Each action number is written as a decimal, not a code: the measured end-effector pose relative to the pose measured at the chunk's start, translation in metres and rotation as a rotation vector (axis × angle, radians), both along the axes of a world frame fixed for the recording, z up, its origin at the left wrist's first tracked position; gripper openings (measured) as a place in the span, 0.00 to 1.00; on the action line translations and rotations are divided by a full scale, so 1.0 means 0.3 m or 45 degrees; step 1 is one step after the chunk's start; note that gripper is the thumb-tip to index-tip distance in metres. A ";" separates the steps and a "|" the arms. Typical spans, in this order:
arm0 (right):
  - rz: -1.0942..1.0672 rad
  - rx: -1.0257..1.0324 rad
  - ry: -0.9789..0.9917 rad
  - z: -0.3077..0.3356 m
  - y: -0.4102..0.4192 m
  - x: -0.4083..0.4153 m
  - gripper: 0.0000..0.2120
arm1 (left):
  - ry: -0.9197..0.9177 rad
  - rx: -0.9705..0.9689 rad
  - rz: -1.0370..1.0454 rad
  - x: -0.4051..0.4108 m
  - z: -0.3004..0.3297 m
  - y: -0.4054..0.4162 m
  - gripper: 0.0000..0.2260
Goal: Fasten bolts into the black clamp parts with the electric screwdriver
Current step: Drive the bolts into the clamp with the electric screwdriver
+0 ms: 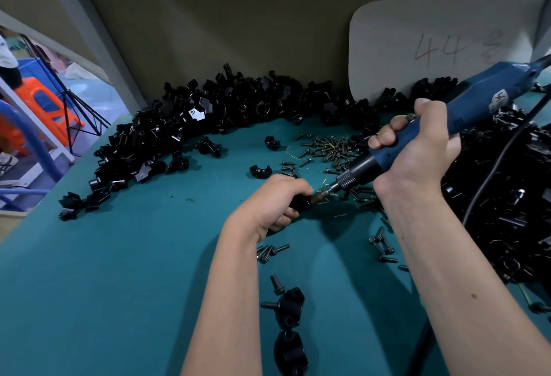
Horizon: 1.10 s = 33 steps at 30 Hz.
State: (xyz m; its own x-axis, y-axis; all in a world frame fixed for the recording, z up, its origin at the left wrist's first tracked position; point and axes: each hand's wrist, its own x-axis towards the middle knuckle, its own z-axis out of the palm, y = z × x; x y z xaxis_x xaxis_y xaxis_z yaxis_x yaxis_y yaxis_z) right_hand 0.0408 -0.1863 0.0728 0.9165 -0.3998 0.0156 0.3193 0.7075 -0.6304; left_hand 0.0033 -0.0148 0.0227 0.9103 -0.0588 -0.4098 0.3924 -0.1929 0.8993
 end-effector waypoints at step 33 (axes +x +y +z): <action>-0.082 0.019 0.002 0.003 -0.012 0.006 0.09 | -0.251 -0.022 0.092 -0.006 -0.034 -0.028 0.12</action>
State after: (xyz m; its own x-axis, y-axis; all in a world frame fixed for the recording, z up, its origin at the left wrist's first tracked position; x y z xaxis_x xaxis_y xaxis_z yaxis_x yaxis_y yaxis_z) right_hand 0.0427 -0.1900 0.0738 0.8887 -0.4584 0.0076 0.3636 0.6947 -0.6207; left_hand 0.0014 -0.0232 0.0124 0.9748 0.0039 -0.2230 0.2209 -0.1545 0.9630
